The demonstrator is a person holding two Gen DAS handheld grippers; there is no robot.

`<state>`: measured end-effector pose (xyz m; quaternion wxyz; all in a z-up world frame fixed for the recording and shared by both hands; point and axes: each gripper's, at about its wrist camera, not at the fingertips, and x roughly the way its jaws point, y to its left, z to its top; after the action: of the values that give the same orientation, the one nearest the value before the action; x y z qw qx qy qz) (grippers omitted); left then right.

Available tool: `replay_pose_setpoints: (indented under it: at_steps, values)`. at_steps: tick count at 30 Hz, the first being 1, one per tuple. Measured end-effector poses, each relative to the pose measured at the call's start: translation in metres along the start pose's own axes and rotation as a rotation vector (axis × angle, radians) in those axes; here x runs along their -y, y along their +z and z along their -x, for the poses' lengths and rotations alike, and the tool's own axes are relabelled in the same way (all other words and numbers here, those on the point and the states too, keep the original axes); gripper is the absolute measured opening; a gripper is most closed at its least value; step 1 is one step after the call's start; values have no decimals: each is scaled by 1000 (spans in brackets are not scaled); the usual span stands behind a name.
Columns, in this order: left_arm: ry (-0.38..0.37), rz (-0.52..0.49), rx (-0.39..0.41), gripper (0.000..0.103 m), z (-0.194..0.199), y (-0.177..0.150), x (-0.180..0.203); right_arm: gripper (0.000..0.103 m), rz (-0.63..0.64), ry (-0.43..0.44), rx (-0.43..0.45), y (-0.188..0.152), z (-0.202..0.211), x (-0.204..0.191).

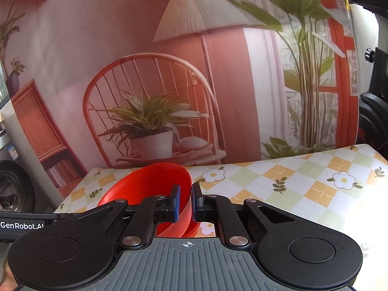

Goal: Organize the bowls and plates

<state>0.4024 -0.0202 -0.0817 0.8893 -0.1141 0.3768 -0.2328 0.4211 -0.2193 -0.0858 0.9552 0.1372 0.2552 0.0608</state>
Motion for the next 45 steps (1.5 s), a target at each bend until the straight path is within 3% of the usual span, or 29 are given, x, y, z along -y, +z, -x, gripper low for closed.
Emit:
replay_pose_setpoints:
  at_steps: [12,21,36,45]
  values:
    - [45,-8,12,25,-37,19,-29,9,-6,12,-24,-3,-58,3]
    - [72,-7,-31,25,-63,14,-43,9,-15,2,-72,-17,-85,7]
    - [100,-62,-67,25,-74,6,-43,9,-19,-14,-113,-30,-93,11]
    - [93,-44,-77,26,-76,6,-45,10,-32,-22,-117,-30,-93,12]
